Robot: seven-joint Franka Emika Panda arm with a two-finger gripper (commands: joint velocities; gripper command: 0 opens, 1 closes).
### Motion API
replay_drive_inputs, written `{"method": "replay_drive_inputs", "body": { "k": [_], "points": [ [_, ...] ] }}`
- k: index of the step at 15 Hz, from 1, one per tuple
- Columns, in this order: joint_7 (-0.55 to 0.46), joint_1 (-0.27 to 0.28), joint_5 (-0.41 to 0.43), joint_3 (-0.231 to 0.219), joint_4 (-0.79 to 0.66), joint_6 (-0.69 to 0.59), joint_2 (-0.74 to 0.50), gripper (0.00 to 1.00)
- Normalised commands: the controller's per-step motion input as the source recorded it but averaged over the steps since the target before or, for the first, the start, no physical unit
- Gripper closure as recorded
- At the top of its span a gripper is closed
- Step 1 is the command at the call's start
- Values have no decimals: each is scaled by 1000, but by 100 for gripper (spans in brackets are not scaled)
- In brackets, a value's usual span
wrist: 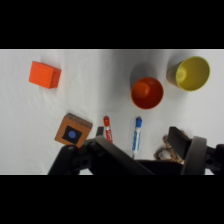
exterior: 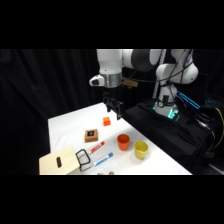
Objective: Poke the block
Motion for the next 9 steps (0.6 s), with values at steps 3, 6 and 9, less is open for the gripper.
{"method": "replay_drive_inputs", "body": {
  "k": [3,6,9],
  "points": [
    [-11,-19,9,-1,61,-4,38,0],
    [-57,-65,-1,-46,258,3,189,0],
    [-95,-121,5,-96,464,-15,341,0]
  ]
}}
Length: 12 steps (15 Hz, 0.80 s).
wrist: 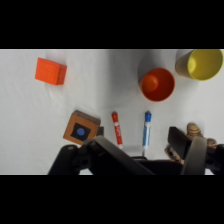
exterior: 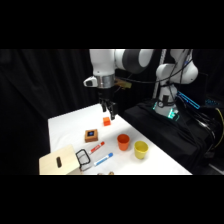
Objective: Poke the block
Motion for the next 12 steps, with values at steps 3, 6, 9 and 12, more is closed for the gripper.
{"method": "replay_drive_inputs", "body": {
  "k": [3,6,9,12],
  "points": [
    [-99,-129,33,-95,564,-46,418,0],
    [-89,-101,64,-61,543,-45,373,25],
    [-44,-61,47,-37,466,-1,318,50],
    [-31,-32,54,-18,365,10,272,75]
  ]
}}
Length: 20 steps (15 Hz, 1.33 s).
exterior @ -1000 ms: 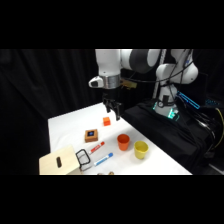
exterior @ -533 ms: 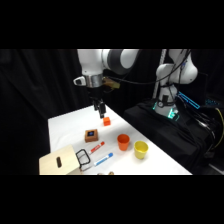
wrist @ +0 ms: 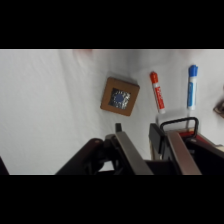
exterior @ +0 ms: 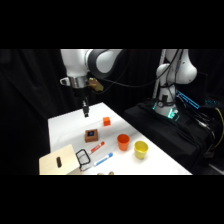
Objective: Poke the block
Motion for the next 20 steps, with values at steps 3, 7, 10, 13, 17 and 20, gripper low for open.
{"method": "replay_drive_inputs", "body": {
  "k": [3,7,10,13,17,20],
  "points": [
    [-26,-15,61,-3,228,72,217,97],
    [-55,-32,102,18,44,193,135,98],
    [-95,-63,133,34,-122,310,47,97],
    [-123,-78,125,37,-173,348,45,98],
    [-139,-68,108,50,-145,289,57,97],
    [-134,-42,91,67,-86,241,60,98]
  ]
}}
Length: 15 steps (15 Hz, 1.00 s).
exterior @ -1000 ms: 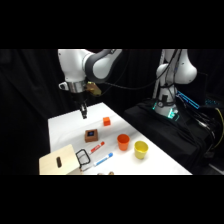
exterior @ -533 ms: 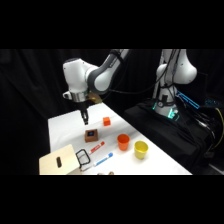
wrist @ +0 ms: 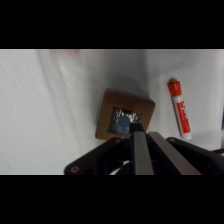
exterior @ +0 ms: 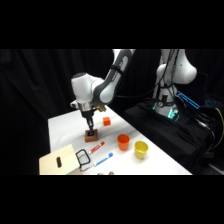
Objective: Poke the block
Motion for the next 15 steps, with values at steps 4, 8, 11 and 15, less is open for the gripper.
{"method": "replay_drive_inputs", "body": {
  "k": [4,8,11,15],
  "points": [
    [-132,-36,89,66,-19,206,81,99],
    [-149,-57,90,53,29,171,100,98],
    [-152,-61,88,58,41,139,76,98],
    [-152,-48,74,58,-21,46,-51,98]
  ]
}}
